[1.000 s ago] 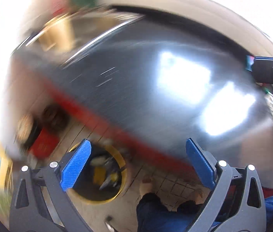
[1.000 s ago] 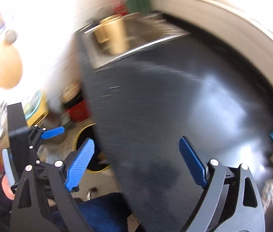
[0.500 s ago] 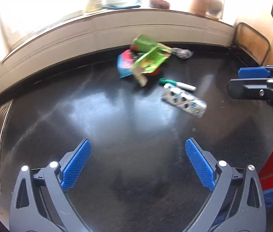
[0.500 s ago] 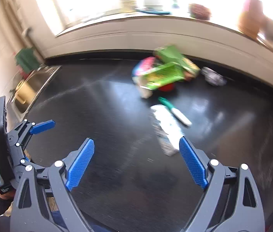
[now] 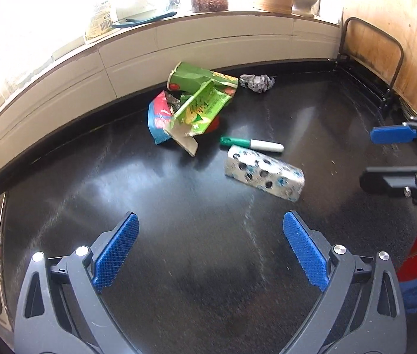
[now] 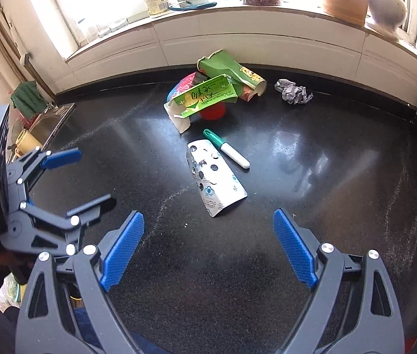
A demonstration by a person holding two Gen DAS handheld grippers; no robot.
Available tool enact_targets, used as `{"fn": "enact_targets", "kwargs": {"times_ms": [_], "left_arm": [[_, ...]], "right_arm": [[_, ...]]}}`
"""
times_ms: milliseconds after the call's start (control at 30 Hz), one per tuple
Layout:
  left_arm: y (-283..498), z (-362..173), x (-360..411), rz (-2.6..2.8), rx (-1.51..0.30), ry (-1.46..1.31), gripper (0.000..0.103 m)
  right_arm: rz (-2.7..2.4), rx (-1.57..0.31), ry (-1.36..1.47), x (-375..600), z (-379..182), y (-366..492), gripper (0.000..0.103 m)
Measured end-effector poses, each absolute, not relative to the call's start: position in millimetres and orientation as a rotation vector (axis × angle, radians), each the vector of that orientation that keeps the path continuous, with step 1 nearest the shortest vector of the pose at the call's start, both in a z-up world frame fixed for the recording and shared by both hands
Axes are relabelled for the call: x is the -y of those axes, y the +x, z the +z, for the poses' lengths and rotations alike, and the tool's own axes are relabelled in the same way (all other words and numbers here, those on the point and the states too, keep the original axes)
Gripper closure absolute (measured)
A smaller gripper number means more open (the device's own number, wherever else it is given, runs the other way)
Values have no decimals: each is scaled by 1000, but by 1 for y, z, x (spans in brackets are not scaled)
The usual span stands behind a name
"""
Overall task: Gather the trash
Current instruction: 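Grasp the green juice carton with the left tool while the right tool grasps the blister pack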
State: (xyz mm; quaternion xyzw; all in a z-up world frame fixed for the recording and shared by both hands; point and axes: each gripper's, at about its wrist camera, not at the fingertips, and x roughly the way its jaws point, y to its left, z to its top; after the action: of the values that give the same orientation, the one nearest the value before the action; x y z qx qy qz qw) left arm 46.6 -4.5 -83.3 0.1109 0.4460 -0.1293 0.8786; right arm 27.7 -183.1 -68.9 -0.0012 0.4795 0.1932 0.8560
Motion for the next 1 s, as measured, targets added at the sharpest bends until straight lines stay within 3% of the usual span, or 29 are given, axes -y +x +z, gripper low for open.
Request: {"fn": "enact_targets", "kwargs": {"times_ms": [300,767,900,967,1000], "left_arm": [[142,-99,23,-321,-949,276,8],[235,-143,66,-403,-976,427,8],[239,-150,70,-434,-992,444,23],[238,-151,73,-434,-991,464,34],[237,-151,75,-428,-984,475,46]], "right_arm": [[452,-1076,-56,166,-105,61,17],[486,-1170,-238,131,-171,115,32],[502,-1143,-306,122,-174,117,37],[506,-1126,-330,120,-174,114,48],[510,-1122,-340,118,-174,112,51]]}}
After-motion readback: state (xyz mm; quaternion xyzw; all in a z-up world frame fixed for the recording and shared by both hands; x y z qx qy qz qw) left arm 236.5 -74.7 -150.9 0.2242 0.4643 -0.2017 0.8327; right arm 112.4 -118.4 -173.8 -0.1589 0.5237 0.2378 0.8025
